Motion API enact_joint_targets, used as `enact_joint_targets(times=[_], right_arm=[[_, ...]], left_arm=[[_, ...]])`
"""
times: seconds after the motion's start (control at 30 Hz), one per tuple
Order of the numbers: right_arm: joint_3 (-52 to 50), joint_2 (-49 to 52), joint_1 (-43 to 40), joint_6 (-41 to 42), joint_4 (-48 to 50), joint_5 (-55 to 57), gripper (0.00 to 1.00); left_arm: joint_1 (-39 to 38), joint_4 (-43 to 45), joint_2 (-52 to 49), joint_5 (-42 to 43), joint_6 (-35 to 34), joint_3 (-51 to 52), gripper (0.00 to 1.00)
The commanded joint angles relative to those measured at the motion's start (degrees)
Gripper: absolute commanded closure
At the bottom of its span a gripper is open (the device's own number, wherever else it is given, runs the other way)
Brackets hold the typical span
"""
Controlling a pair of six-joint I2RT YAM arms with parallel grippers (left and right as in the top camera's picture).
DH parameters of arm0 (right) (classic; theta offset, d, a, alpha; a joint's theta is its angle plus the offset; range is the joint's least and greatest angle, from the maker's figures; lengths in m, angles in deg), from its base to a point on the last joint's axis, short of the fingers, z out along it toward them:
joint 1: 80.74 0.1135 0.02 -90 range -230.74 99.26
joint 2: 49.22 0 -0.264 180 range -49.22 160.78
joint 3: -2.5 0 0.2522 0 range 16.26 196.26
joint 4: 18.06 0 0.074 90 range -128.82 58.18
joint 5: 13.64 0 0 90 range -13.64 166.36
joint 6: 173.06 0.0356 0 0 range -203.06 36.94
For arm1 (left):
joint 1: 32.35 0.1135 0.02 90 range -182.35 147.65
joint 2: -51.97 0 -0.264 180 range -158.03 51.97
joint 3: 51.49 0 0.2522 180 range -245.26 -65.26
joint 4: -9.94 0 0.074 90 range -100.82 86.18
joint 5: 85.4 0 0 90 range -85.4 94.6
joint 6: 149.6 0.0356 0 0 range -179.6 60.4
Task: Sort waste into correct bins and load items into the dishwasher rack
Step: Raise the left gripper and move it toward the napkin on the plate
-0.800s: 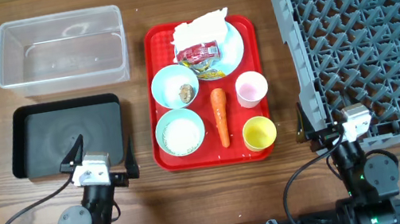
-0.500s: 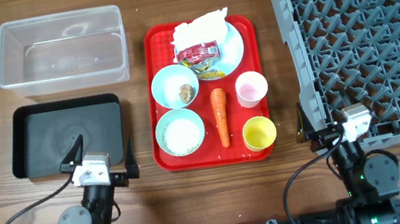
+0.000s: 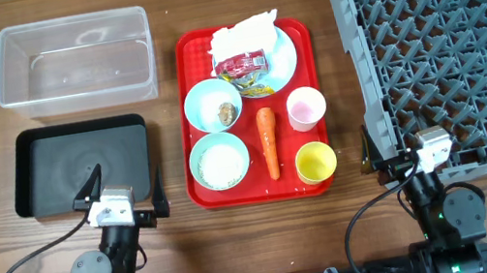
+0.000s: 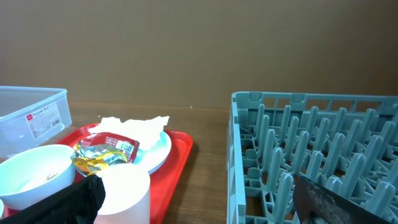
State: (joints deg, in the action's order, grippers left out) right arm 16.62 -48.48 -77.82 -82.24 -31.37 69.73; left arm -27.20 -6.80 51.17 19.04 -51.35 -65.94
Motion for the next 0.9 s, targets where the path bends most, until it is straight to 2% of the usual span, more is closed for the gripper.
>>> enact_joint_targets(times=[0.0,0.4,0.57,0.63,0.87], right_arm=[[-0.07,-0.46,0.24,0.70,0.13,-0.92,0.00],[-0.07,-0.46,0.24,0.66,1.01,0.83,0.00],[-0.07,-0.46,0.24,0.68,5.68,0.79,0.00],[-0.07,-0.46,0.24,0.87,6.78,0.74,0.01],[-0.04,-0.28,0.24,0.22,18.53,3.37,0.00]], left_arm=[[-0.33,-0.07,0.42,-0.35,-0.13,0.37,0.00],[-0.33,-0.15,0.35,-0.33,-0.17,0.37,0.00],[-0.33,-0.02,-0.76,-0.33,-0.17,0.37,0.00],[-0.33,0.46,-0.76,-0.33,-2.58,0.37,0.00],[-0.33,1.90,-0.83,-0.57,-4.46,-2.80,0.00]])
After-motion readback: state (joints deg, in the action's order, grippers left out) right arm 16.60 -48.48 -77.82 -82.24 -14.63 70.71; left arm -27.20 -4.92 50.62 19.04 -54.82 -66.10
